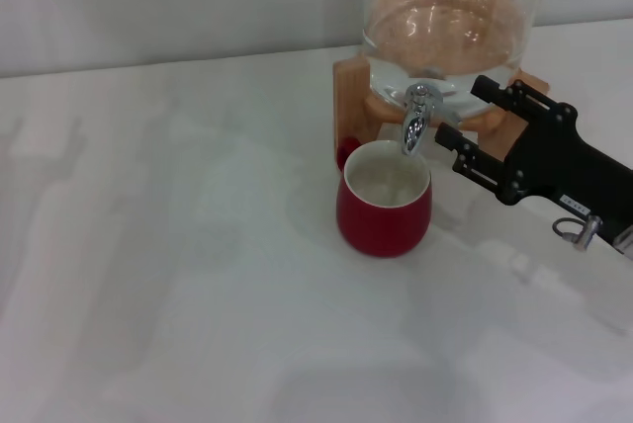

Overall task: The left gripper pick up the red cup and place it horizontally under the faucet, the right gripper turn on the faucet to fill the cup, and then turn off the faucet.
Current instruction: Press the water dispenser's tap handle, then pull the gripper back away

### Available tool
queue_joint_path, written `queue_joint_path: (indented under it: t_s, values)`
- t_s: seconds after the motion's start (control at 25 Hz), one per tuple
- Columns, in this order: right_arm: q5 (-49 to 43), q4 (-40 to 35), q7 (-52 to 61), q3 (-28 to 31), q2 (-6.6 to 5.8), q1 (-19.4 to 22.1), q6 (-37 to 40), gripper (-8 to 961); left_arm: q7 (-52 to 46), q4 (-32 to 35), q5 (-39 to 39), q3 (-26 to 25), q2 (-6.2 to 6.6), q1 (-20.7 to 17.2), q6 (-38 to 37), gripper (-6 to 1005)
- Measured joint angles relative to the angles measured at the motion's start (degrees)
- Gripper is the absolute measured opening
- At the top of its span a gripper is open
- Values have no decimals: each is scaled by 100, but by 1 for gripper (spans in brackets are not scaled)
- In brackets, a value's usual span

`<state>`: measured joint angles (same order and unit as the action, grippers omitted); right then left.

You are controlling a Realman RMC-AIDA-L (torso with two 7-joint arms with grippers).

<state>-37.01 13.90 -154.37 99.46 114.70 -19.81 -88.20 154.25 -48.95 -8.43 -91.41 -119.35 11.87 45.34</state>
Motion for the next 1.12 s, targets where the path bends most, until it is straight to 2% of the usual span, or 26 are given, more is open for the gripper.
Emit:
queue_joint_path:
  t_s: [1.12]
  values:
    - [21,8,-38,56,-16,-50,31,674,0,6,-8,0,0,15,-63,800]
